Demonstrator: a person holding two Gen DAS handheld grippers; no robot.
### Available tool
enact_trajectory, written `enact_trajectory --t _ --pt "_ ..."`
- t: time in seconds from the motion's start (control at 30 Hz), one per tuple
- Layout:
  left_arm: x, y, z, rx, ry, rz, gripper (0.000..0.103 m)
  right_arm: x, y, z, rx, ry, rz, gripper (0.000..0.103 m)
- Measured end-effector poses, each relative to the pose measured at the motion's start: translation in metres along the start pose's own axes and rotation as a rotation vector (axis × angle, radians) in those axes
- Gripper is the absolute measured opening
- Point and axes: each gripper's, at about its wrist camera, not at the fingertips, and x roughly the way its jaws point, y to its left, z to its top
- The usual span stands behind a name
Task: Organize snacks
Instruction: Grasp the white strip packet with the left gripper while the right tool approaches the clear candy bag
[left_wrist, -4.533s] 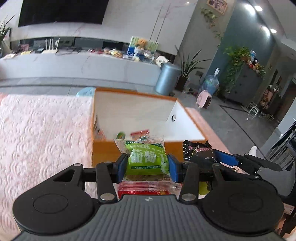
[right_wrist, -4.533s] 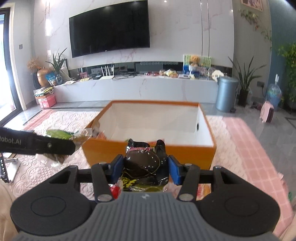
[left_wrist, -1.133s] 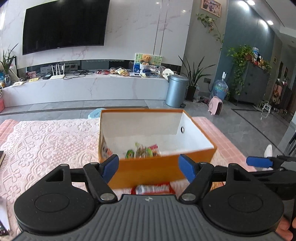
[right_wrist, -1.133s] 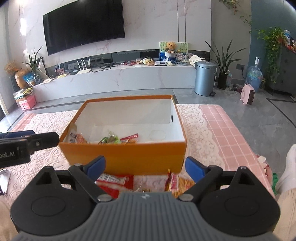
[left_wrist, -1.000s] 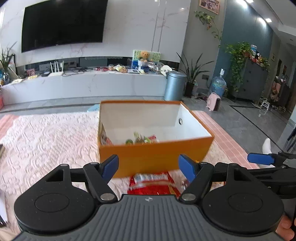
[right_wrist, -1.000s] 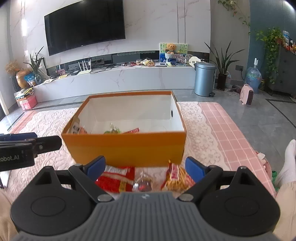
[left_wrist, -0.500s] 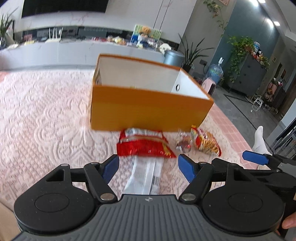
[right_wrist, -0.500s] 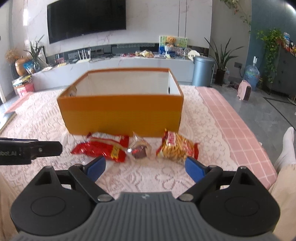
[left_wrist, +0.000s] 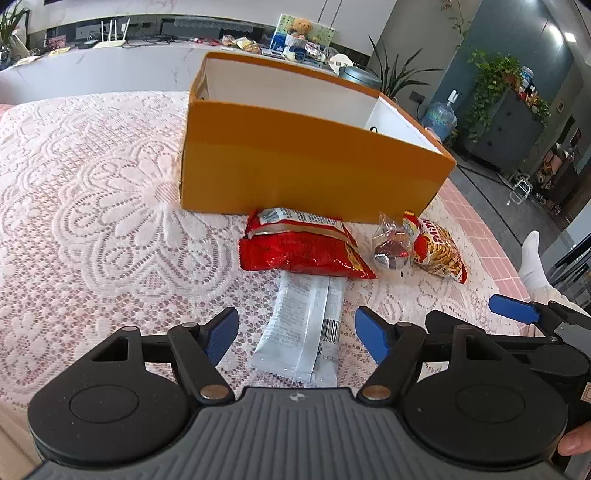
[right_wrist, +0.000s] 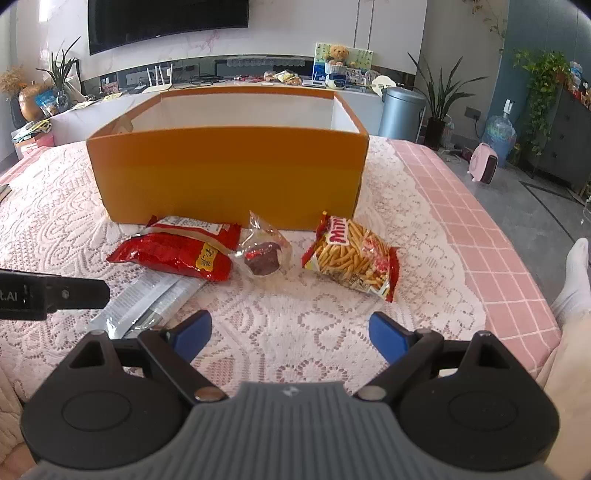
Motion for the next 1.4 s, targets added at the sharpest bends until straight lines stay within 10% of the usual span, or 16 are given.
enact_trajectory --t 0.67,0.87,1.4 --pt "0.059 -0.032 0.004 0.224 0.088 0.039 0.084 0.019 -0.008 0.005 -0.004 -0.045 0.007 0.078" --pt "0.063 -0.042 -0.002 0.326 0.054 0.091 0.066 0.021 -0.005 0.012 -0.01 -0.089 0.045 0.075" --pt "0.027 -0.01 0.014 0.115 0.141 -0.042 0.054 0.051 0.019 0.029 -0.124 -0.141 0.076 0.067"
